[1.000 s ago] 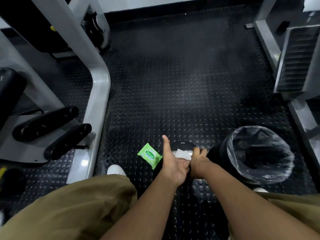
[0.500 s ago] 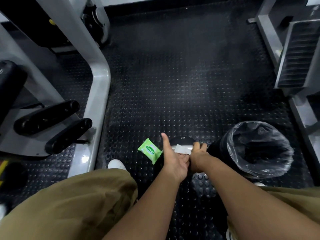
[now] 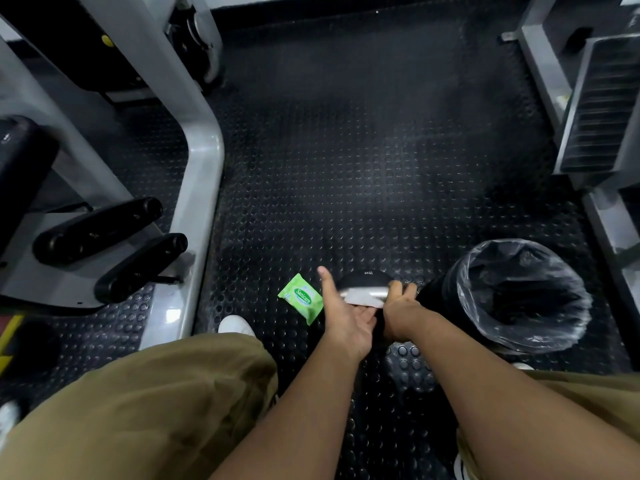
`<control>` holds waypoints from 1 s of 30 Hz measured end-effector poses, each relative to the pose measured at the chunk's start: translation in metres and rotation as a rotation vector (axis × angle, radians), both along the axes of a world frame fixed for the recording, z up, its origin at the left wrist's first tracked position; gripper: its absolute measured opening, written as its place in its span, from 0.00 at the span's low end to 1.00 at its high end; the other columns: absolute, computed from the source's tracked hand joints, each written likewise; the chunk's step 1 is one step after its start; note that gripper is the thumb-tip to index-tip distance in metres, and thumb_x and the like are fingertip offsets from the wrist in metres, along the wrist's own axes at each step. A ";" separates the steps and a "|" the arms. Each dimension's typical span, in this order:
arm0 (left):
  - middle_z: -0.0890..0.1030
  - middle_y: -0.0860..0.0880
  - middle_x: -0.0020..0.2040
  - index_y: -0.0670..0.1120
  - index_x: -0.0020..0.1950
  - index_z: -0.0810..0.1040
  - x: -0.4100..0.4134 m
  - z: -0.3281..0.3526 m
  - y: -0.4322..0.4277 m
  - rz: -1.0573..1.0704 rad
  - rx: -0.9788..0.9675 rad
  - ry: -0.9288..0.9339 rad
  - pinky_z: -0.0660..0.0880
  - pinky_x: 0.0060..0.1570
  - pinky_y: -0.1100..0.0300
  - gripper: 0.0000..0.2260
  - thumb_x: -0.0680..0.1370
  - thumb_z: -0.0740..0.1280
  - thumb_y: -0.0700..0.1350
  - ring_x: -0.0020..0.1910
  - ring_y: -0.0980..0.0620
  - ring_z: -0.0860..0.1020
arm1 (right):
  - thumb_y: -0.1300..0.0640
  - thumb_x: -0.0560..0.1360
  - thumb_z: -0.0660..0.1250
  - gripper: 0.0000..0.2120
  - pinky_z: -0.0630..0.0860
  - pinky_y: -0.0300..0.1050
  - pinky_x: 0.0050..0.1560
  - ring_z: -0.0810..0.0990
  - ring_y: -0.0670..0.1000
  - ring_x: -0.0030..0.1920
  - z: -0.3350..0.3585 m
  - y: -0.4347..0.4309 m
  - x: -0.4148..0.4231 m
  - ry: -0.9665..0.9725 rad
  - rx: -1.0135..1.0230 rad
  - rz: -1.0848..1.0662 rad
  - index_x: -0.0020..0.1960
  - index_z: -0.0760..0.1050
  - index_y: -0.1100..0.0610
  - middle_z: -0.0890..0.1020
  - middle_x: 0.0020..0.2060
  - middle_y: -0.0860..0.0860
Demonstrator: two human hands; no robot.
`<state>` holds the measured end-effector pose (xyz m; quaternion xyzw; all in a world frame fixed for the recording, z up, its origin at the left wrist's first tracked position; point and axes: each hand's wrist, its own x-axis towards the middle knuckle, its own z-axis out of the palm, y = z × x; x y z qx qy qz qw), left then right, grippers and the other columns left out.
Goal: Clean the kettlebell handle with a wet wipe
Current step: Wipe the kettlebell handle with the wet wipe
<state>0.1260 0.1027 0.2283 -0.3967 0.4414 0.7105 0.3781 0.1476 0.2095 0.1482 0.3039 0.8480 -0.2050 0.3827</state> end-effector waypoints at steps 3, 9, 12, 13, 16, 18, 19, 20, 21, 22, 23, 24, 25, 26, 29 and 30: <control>0.78 0.38 0.69 0.42 0.77 0.71 -0.005 0.003 -0.004 0.135 -0.098 0.042 0.68 0.76 0.47 0.50 0.70 0.63 0.80 0.68 0.40 0.78 | 0.63 0.68 0.75 0.44 0.77 0.51 0.61 0.74 0.60 0.62 -0.002 0.000 0.003 0.017 0.001 0.005 0.73 0.49 0.52 0.54 0.67 0.58; 0.84 0.36 0.57 0.41 0.66 0.77 0.006 0.020 0.016 -0.020 0.004 -0.029 0.77 0.56 0.47 0.45 0.69 0.62 0.80 0.55 0.41 0.84 | 0.59 0.70 0.75 0.44 0.76 0.51 0.61 0.73 0.61 0.65 0.001 -0.001 -0.002 -0.028 0.006 -0.014 0.74 0.48 0.51 0.53 0.68 0.58; 0.77 0.33 0.70 0.41 0.79 0.66 0.006 0.025 0.015 -0.021 -0.006 -0.023 0.77 0.59 0.46 0.55 0.67 0.63 0.81 0.61 0.39 0.82 | 0.59 0.69 0.76 0.46 0.77 0.52 0.61 0.73 0.61 0.64 0.002 -0.002 -0.003 -0.040 0.008 -0.018 0.74 0.48 0.51 0.53 0.67 0.57; 0.77 0.34 0.69 0.40 0.80 0.65 0.004 0.027 0.014 -0.002 -0.028 -0.020 0.77 0.60 0.46 0.56 0.67 0.63 0.81 0.64 0.38 0.81 | 0.60 0.68 0.77 0.46 0.77 0.52 0.61 0.73 0.61 0.64 0.002 -0.002 -0.003 -0.035 0.005 -0.017 0.73 0.48 0.50 0.53 0.66 0.57; 0.81 0.40 0.53 0.42 0.70 0.74 -0.003 0.021 0.010 0.100 -0.139 0.013 0.75 0.56 0.51 0.42 0.73 0.61 0.77 0.59 0.41 0.80 | 0.62 0.68 0.76 0.44 0.76 0.52 0.62 0.73 0.61 0.64 0.001 -0.002 0.000 -0.009 -0.003 -0.014 0.72 0.50 0.51 0.54 0.66 0.57; 0.81 0.43 0.53 0.44 0.67 0.75 -0.009 0.021 0.013 0.153 -0.141 -0.026 0.75 0.49 0.53 0.40 0.73 0.62 0.77 0.52 0.45 0.80 | 0.63 0.68 0.76 0.44 0.76 0.51 0.62 0.73 0.61 0.65 0.001 -0.001 0.000 0.003 0.004 -0.012 0.72 0.50 0.51 0.55 0.67 0.57; 0.81 0.42 0.59 0.43 0.69 0.75 -0.009 0.023 0.016 0.140 -0.123 -0.048 0.77 0.52 0.51 0.43 0.71 0.63 0.78 0.55 0.44 0.81 | 0.63 0.68 0.76 0.44 0.76 0.52 0.62 0.73 0.62 0.65 0.002 0.000 0.000 0.002 0.001 -0.013 0.73 0.50 0.51 0.54 0.67 0.57; 0.80 0.40 0.66 0.43 0.72 0.74 -0.008 0.025 0.019 0.093 -0.092 -0.071 0.77 0.59 0.48 0.48 0.68 0.64 0.80 0.60 0.42 0.81 | 0.62 0.69 0.76 0.45 0.76 0.52 0.62 0.73 0.62 0.65 0.003 0.000 0.000 -0.002 -0.007 -0.011 0.73 0.49 0.51 0.54 0.68 0.57; 0.78 0.37 0.70 0.43 0.76 0.71 -0.006 0.026 0.022 0.038 -0.046 -0.103 0.76 0.64 0.45 0.53 0.66 0.65 0.81 0.62 0.40 0.81 | 0.61 0.70 0.75 0.45 0.76 0.52 0.62 0.73 0.62 0.65 0.004 0.001 -0.001 -0.008 -0.014 -0.007 0.74 0.48 0.52 0.54 0.68 0.58; 0.76 0.34 0.71 0.42 0.80 0.67 -0.004 0.026 0.023 -0.022 0.001 -0.109 0.75 0.65 0.42 0.57 0.64 0.65 0.82 0.61 0.39 0.83 | 0.60 0.71 0.74 0.44 0.76 0.51 0.62 0.73 0.61 0.65 0.005 0.001 -0.001 -0.018 -0.017 -0.003 0.75 0.48 0.53 0.53 0.68 0.58; 0.76 0.33 0.71 0.42 0.82 0.62 -0.001 0.026 0.023 -0.066 0.032 -0.093 0.75 0.64 0.41 0.61 0.62 0.65 0.83 0.59 0.38 0.84 | 0.59 0.72 0.73 0.44 0.76 0.51 0.61 0.74 0.61 0.65 0.006 0.000 -0.002 -0.023 -0.014 0.001 0.76 0.47 0.54 0.53 0.68 0.59; 0.74 0.32 0.72 0.40 0.83 0.59 0.000 0.022 0.022 -0.072 0.059 -0.084 0.75 0.67 0.41 0.66 0.58 0.66 0.84 0.60 0.38 0.83 | 0.59 0.72 0.73 0.43 0.76 0.51 0.61 0.74 0.61 0.65 0.007 0.000 -0.003 -0.021 -0.010 -0.001 0.76 0.47 0.54 0.54 0.68 0.59; 0.72 0.31 0.74 0.40 0.83 0.57 0.000 0.021 0.021 -0.053 0.090 -0.088 0.72 0.71 0.41 0.71 0.54 0.67 0.85 0.65 0.38 0.81 | 0.58 0.71 0.74 0.44 0.76 0.51 0.61 0.74 0.61 0.65 0.008 0.000 -0.003 -0.020 -0.009 -0.007 0.75 0.48 0.54 0.54 0.68 0.59; 0.69 0.31 0.76 0.40 0.84 0.57 -0.002 0.016 0.020 -0.028 0.079 -0.086 0.69 0.75 0.42 0.74 0.50 0.68 0.85 0.70 0.37 0.77 | 0.58 0.71 0.75 0.45 0.76 0.52 0.61 0.74 0.61 0.65 0.008 0.001 -0.002 -0.020 -0.012 -0.011 0.75 0.48 0.54 0.53 0.68 0.59; 0.64 0.34 0.80 0.44 0.83 0.60 -0.010 0.011 0.019 0.103 -0.007 -0.077 0.64 0.78 0.42 0.66 0.56 0.68 0.84 0.78 0.37 0.67 | 0.60 0.69 0.76 0.48 0.75 0.52 0.62 0.72 0.62 0.66 0.007 0.001 -0.001 -0.014 -0.024 -0.009 0.76 0.47 0.52 0.52 0.68 0.58; 0.65 0.36 0.80 0.44 0.82 0.63 -0.011 0.011 0.021 0.112 -0.046 -0.079 0.64 0.77 0.43 0.63 0.59 0.67 0.84 0.78 0.39 0.68 | 0.61 0.69 0.76 0.48 0.75 0.52 0.63 0.72 0.62 0.66 0.007 0.001 -0.001 -0.008 -0.031 -0.012 0.76 0.47 0.52 0.52 0.68 0.58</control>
